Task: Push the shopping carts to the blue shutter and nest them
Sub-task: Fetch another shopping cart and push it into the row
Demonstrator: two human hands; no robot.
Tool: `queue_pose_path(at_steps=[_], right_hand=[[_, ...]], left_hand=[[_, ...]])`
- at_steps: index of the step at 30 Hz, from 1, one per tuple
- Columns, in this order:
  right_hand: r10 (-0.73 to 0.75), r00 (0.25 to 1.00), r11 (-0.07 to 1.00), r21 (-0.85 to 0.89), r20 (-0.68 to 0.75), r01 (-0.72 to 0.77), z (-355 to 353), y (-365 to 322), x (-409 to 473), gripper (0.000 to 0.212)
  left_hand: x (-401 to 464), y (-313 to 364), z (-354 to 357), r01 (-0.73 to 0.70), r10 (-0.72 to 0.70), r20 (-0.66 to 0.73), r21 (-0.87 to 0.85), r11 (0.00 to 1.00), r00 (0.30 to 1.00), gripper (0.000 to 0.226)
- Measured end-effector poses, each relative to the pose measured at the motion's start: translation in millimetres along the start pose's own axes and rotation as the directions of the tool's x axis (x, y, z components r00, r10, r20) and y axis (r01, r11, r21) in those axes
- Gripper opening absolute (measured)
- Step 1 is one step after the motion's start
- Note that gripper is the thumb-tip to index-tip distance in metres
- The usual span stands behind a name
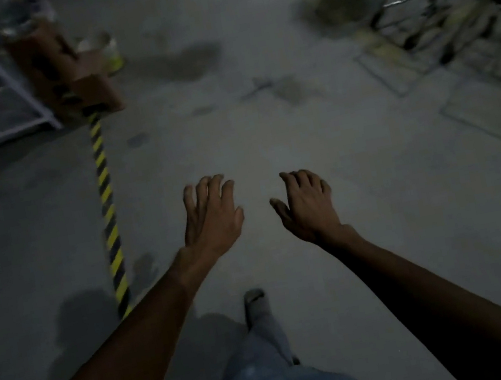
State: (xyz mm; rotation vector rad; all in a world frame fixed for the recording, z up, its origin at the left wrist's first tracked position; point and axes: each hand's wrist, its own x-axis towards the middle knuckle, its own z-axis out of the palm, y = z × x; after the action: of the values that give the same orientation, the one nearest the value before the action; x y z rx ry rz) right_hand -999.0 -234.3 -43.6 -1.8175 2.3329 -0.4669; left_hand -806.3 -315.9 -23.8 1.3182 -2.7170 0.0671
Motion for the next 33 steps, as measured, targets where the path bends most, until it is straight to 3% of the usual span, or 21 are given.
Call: queue_pose_path(at_steps=[8,10,12,14,23,33], right_hand=[[0.321,0.938,0.941,-0.070,-0.130,-0.332,-57.8,162.4,99.6,0.062],[0.448,0.875,0.883,-0.061,-0.181,-0.465,-84.6,217.1,144.9,0.059],[0.433,0.880,0.888,-0.073,-0.193,-0.453,-90.5,221.9,152.2,0.059],[0.526,0.817,0.837,-0.030,-0.235,-0.547,-107.5,266.6,188.7,0.058],[0.653,0.696,0.736,0.035,-0.299,-0.676,-144.1,396.1,280.8,0.062],[0.612,0.732,0.770,0.013,-0.298,-0.638,-198.8,566.6,415.9,0.058]], left_hand=[[220.9,104.5,35.2,-0.334,0.332,-0.032,-0.078,0.939,0.943,0.051],[313.1,142.3,34.0,-0.410,0.408,-0.046,-0.099,0.907,0.912,0.050],[323.5,146.0,30.9,-0.419,0.417,-0.047,-0.084,0.904,0.908,0.050],[393.3,178.1,35.9,-0.499,0.497,-0.049,-0.098,0.861,0.867,0.050],[571.1,284.0,57.7,-0.658,0.656,-0.053,-0.079,0.749,0.753,0.050],[760.0,384.2,74.7,-0.638,0.638,-0.023,-0.015,0.770,0.770,0.051]])
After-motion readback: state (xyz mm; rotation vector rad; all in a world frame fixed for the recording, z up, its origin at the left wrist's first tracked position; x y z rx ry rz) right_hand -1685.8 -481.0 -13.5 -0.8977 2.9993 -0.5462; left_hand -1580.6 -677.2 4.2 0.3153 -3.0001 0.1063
